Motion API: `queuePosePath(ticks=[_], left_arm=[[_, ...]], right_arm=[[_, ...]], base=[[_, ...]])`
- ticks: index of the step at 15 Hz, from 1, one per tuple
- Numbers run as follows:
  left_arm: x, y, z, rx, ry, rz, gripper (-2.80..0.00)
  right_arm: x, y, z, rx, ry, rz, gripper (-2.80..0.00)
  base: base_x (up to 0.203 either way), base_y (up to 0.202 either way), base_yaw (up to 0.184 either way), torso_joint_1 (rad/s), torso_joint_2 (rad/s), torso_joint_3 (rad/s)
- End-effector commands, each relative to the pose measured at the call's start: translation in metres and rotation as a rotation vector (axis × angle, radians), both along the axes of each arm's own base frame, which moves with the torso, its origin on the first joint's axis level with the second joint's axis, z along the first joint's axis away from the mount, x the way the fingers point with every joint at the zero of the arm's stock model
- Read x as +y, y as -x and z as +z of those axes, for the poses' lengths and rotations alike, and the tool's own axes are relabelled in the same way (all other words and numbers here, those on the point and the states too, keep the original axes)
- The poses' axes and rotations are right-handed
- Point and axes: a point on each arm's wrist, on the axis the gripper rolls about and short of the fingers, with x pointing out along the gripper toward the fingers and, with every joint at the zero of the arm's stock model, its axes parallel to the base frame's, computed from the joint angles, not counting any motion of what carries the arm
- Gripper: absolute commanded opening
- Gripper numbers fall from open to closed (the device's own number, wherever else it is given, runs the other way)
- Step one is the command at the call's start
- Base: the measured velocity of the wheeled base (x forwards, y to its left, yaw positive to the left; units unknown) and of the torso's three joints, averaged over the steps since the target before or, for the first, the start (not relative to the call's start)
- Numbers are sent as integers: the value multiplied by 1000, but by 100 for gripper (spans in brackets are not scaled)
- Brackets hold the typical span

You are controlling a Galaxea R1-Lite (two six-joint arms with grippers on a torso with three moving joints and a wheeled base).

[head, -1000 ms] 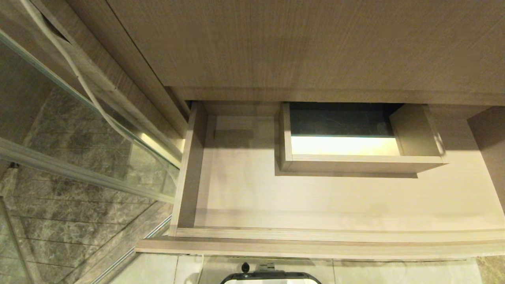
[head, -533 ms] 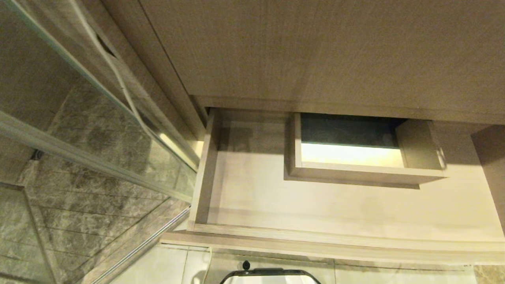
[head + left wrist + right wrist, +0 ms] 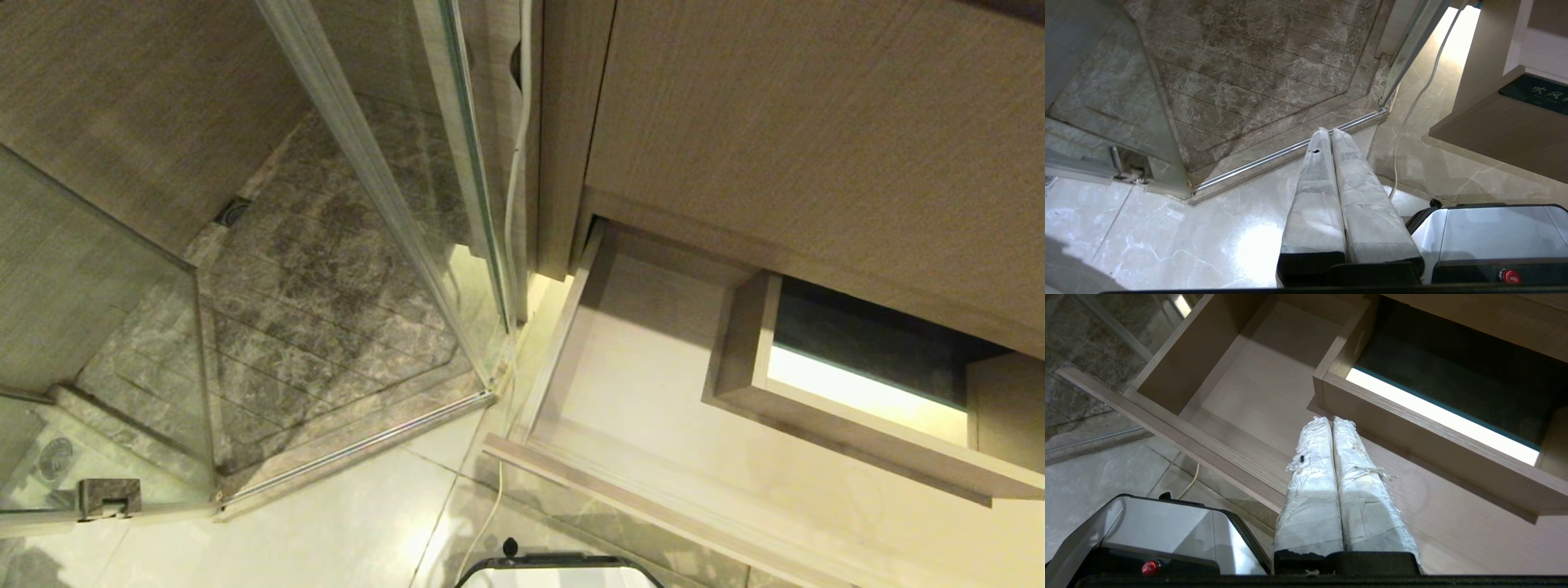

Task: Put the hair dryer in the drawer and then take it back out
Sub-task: Pick up the hairdryer

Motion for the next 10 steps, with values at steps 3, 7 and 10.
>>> queuePosePath(ticks=[3,7,10], left_arm=[[0,0,0,0,0,0,-280],[0,0,0,1,0,0,-280],[0,0,0,1,0,0,-280]], right_arm=[[0,0,-12,0,0,2,-280],[0,0,-12,2,-7,1,-280],[0,0,-12,1,-6,1,-280]], base=[[0,0,0,0,0,0],[0,0,0,97,-163,-73],[3,7,-121,77,-439,-200]])
